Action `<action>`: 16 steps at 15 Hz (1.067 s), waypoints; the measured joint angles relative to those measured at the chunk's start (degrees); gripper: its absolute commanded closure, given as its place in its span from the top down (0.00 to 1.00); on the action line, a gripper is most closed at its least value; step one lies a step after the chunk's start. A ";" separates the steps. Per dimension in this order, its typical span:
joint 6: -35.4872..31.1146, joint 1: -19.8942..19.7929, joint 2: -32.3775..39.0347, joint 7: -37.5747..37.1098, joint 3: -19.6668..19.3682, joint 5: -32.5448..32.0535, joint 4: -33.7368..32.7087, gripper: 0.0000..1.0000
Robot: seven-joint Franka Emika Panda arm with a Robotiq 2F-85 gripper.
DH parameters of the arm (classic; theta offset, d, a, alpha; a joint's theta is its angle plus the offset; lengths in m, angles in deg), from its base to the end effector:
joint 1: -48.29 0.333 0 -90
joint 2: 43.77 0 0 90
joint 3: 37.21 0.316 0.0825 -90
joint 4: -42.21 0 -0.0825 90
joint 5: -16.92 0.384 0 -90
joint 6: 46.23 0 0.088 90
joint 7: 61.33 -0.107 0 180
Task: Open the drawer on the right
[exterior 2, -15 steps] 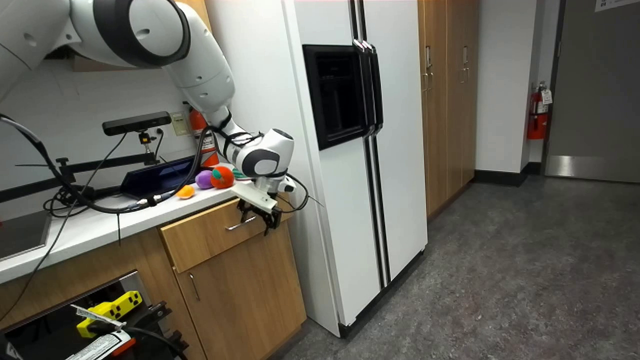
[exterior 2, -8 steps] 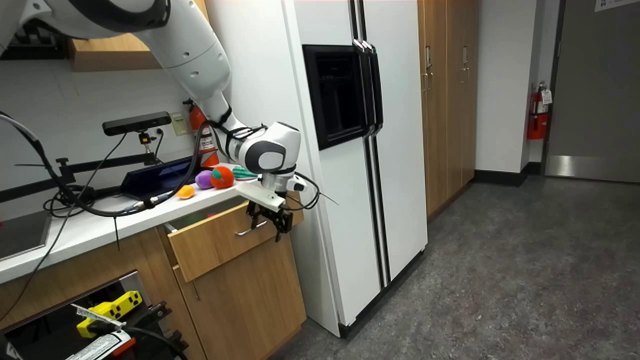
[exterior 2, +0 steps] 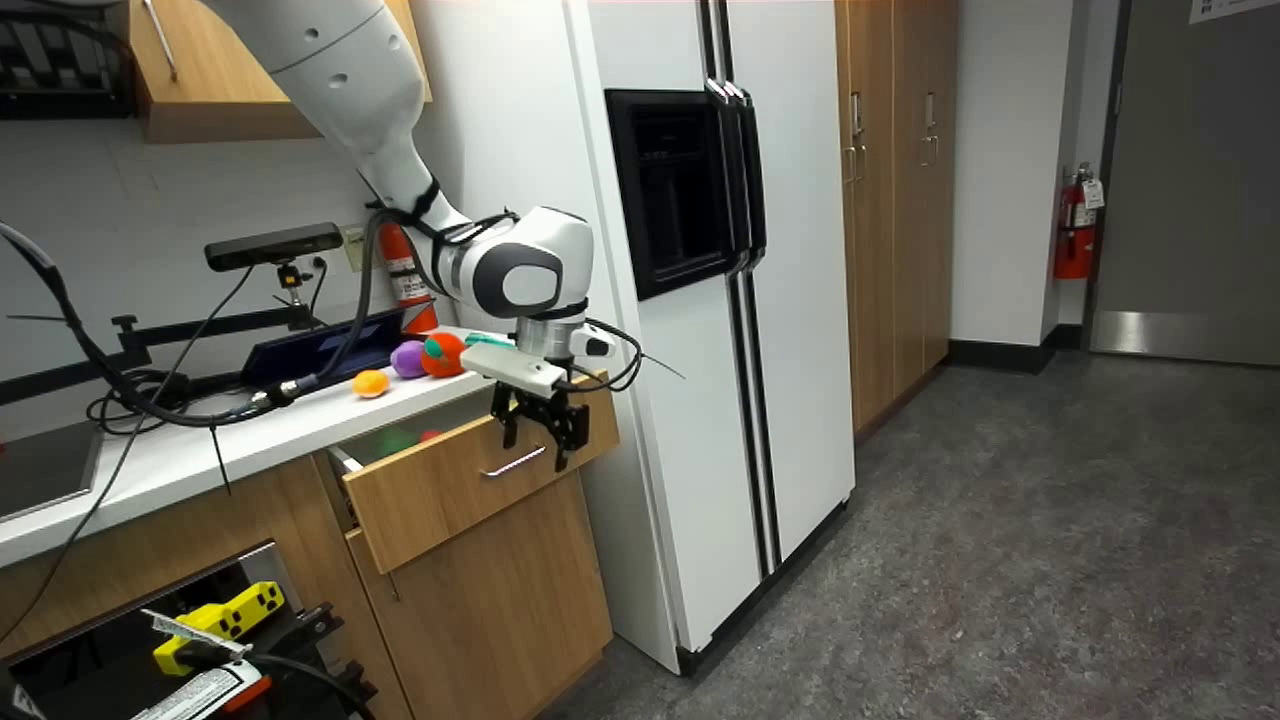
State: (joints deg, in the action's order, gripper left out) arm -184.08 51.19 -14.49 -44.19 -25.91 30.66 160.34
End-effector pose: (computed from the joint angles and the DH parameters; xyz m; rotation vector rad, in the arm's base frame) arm 0.5554 0.1433 0.1748 -2.8438 -0.4857 0.2288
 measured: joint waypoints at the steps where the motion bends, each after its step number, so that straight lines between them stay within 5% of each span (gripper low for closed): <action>1: 0.01 0.31 -1.35 -0.05 0.30 -0.24 0.48 1.00; 13: 1.81 6.18 -5.49 0.95 7.10 -0.54 -2.95 1.00; 14: 2.43 6.46 -5.16 1.20 7.41 -0.54 -3.45 0.75; 16: 3.79 6.85 -4.17 1.92 7.82 -0.54 -4.42 0.68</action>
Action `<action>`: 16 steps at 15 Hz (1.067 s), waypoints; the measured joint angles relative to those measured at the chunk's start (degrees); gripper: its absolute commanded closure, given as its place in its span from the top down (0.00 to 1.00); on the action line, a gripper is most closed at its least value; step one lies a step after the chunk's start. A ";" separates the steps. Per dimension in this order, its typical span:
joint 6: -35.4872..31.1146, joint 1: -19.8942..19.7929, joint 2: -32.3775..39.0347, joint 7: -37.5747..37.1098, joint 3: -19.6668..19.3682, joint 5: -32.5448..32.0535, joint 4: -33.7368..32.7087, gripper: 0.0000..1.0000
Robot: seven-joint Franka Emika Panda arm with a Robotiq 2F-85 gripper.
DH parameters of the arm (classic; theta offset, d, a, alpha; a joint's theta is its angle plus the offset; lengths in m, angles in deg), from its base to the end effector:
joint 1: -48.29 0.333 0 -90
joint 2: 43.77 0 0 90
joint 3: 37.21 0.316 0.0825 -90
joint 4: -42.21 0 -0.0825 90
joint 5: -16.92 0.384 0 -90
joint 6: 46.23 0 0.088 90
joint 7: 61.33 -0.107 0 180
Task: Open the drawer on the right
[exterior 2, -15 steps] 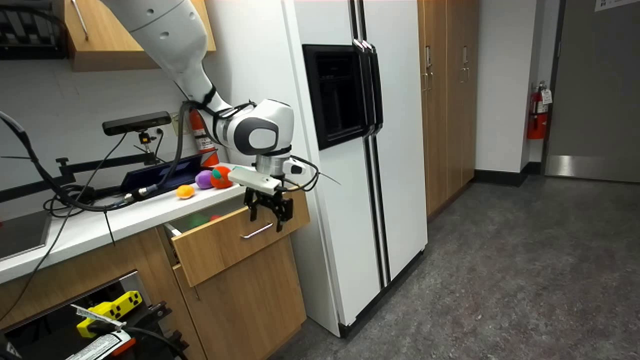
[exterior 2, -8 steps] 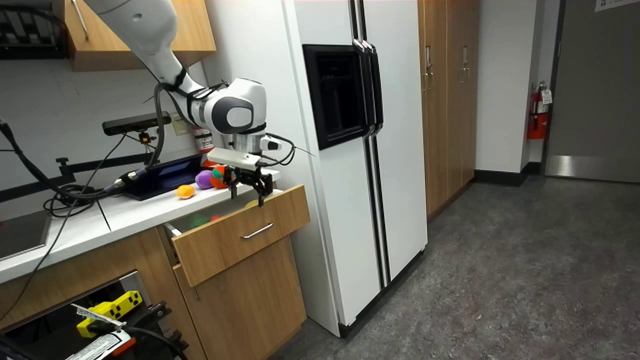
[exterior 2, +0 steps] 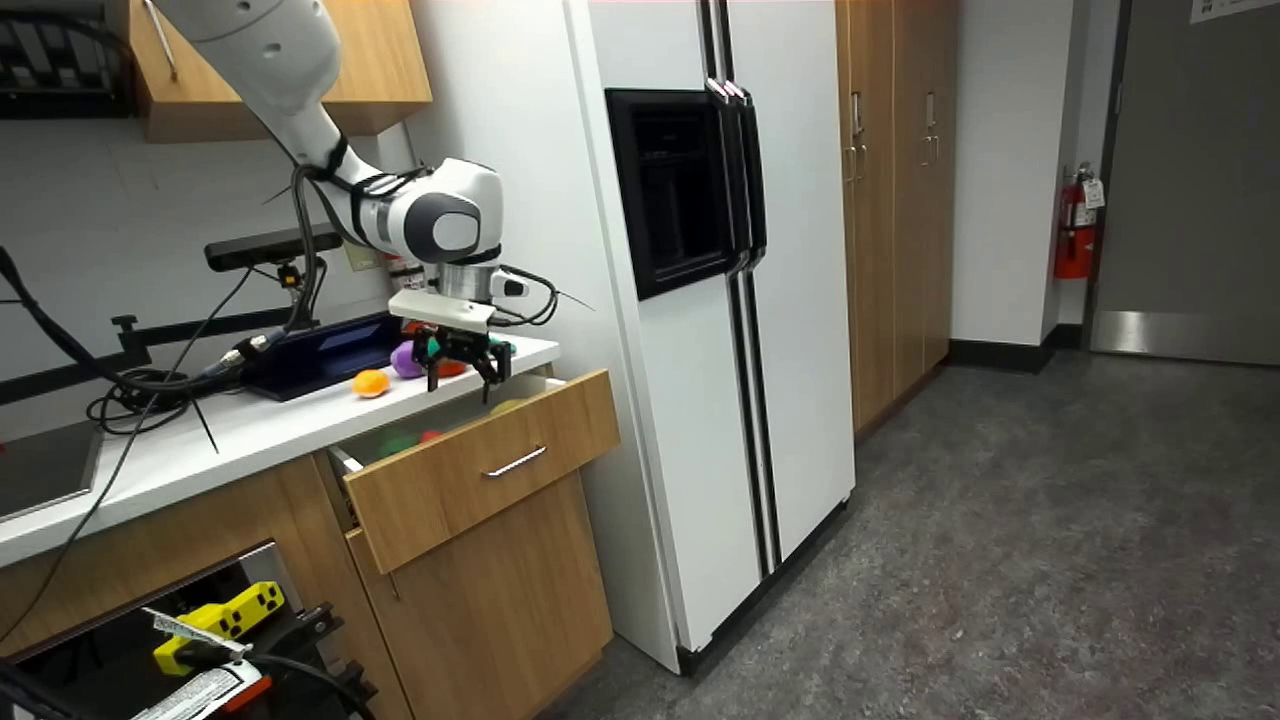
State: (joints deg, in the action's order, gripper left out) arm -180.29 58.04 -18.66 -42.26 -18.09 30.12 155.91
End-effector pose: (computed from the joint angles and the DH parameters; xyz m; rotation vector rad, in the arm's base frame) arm 0.5311 0.2898 0.2501 -2.6985 -0.9015 0.1343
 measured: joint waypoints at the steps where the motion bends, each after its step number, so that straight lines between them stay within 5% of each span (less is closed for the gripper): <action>1: 0.73 0.08 0.64 0.36 0.11 0.00 -0.40 0.58; 8: 3.30 0.08 6.02 1.15 -0.48 -0.22 -2.62 0.04; 16: 10.77 0.17 5.76 -0.69 -3.56 -8.31 -3.52 0.00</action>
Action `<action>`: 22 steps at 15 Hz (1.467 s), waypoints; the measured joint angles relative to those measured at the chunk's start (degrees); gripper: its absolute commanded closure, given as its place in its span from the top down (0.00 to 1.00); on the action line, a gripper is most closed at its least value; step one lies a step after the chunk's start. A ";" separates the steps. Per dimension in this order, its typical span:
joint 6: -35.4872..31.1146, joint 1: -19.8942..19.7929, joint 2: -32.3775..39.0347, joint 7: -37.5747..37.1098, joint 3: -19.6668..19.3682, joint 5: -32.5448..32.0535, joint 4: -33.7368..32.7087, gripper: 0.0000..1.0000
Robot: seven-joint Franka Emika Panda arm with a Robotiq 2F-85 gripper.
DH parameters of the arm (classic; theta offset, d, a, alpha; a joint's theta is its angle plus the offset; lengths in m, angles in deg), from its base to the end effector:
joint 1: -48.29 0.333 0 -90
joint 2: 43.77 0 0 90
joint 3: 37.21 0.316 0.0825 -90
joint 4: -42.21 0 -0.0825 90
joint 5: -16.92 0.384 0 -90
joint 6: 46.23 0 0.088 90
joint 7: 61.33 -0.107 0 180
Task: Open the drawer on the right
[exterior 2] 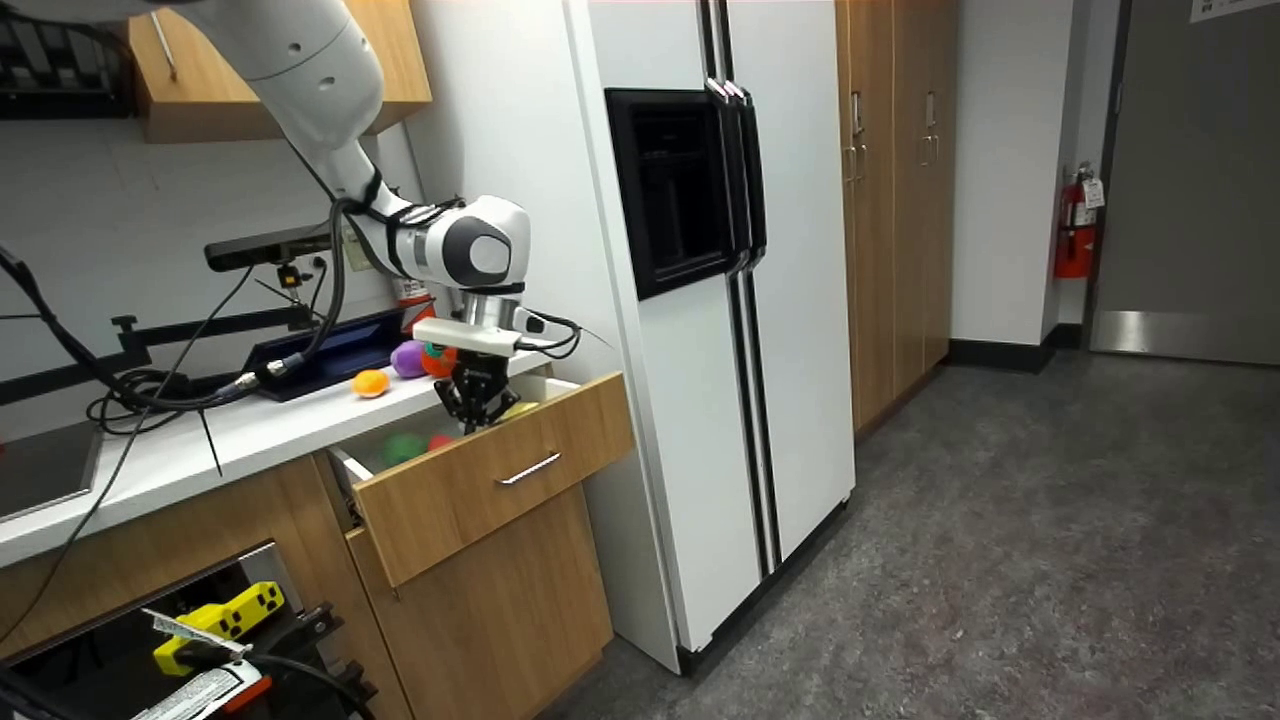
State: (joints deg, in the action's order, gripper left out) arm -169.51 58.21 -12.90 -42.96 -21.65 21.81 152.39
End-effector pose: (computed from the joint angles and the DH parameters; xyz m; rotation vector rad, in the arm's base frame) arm 0.5347 0.2553 0.1979 -2.7471 -0.9893 0.4513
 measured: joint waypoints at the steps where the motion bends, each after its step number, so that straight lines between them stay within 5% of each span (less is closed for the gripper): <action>1: 1.16 0.00 -0.33 -0.68 -0.76 -1.21 0.03 0.00; 9: 4.25 -0.10 -5.89 -6.23 -5.81 -5.69 1.82 0.00; 22: 1.58 -0.09 -8.48 -12.18 -6.24 -5.69 4.26 0.00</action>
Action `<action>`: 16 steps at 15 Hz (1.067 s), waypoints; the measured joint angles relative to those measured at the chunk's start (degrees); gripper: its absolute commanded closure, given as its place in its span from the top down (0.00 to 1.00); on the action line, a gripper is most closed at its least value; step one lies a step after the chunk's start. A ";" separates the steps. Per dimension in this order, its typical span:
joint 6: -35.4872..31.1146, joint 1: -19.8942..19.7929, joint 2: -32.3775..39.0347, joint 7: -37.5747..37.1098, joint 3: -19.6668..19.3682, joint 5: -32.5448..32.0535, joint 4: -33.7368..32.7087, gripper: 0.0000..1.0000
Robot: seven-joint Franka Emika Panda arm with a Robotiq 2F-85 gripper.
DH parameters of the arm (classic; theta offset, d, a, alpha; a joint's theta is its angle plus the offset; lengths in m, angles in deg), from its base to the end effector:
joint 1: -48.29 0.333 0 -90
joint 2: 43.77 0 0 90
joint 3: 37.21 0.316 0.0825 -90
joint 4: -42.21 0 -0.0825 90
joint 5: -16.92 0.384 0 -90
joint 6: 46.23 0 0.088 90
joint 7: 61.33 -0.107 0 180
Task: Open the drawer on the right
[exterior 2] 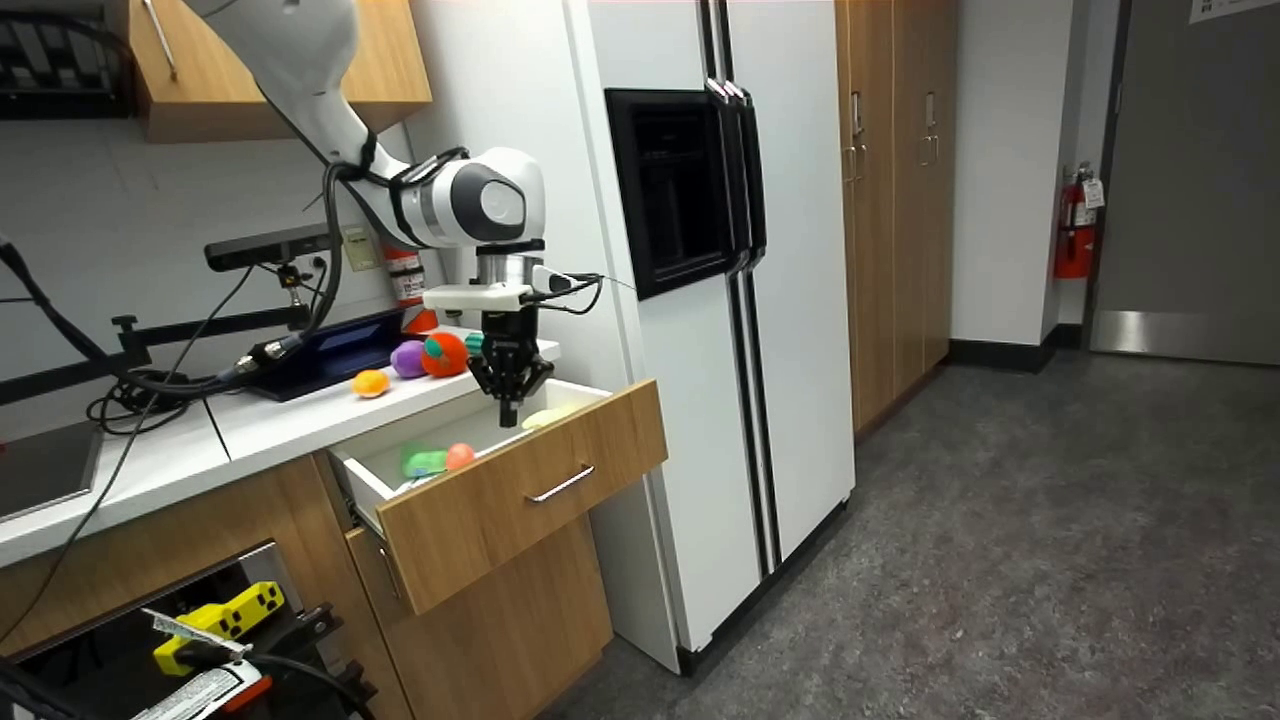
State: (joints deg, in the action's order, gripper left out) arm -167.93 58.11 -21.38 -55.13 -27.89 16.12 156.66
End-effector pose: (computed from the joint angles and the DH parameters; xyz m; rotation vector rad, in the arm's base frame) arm 0.5458 0.1870 0.2466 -3.0152 -0.6856 0.4092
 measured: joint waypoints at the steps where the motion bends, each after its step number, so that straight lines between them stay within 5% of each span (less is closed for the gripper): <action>1: -1.68 0.00 0.00 0.22 0.00 0.00 0.21 0.00; 14: -27.92 -2.26 0.24 11.76 2.85 2.55 6.04 0.00; 15: -29.00 -3.00 0.34 13.36 3.81 3.73 6.31 0.26; 16: -29.93 -3.85 0.43 15.15 4.91 5.07 6.58 0.28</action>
State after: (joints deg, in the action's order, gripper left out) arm -197.86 54.26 -20.95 -39.98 -22.98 21.18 163.24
